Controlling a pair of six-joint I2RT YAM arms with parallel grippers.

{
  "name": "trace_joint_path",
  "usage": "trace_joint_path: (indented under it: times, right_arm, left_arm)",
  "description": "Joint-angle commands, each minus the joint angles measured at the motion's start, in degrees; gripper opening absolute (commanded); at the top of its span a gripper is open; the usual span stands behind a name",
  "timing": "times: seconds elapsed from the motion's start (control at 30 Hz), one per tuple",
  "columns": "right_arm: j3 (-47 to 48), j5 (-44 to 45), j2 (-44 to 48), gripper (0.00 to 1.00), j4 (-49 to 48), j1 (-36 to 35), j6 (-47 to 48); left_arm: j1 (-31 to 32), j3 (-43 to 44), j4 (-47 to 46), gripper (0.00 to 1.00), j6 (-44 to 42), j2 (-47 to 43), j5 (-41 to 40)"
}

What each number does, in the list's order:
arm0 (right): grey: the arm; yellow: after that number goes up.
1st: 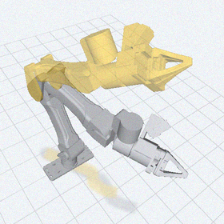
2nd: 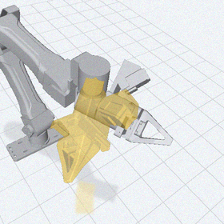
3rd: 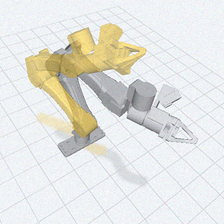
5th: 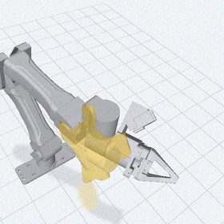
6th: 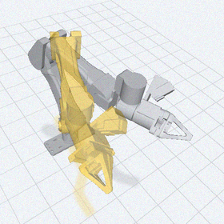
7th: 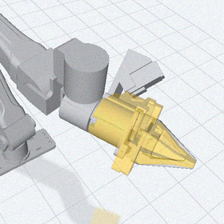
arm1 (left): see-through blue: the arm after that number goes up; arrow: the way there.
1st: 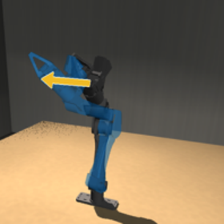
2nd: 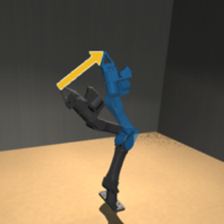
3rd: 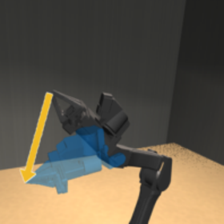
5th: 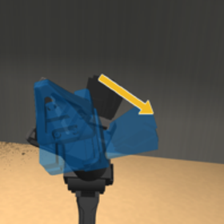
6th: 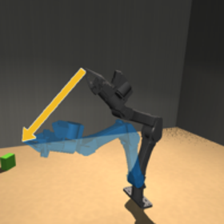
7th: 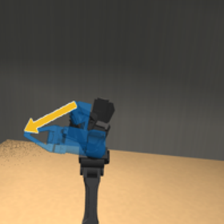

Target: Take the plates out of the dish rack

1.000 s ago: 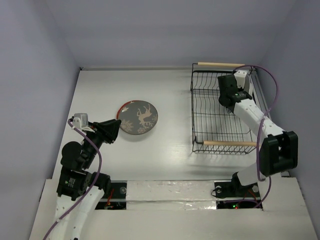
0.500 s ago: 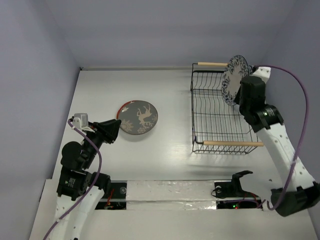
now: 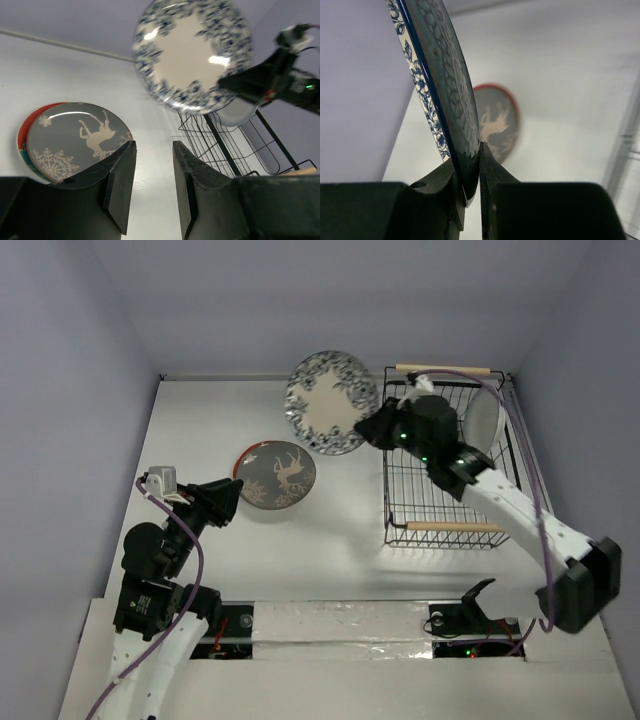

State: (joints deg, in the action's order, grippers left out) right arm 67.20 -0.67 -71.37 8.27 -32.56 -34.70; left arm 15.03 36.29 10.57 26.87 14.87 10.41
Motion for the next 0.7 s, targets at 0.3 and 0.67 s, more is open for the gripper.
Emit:
trace_joint_path:
  times: [0.3,0.67]
  right_arm:
    - [3.2,-12.25,-23.62,0.0,-34.54,-10.59,-19.96]
    - [1.8,-13.22,-35.41,0.0,-39.21,-12.88,-25.94]
  left_arm:
    - [0.27,0.01,-1.87,0.33,-0.33,-0.2,-0.31]
    - [0.27,0.0,-1.96,0.33,-0.16,-0.37,-0.13]
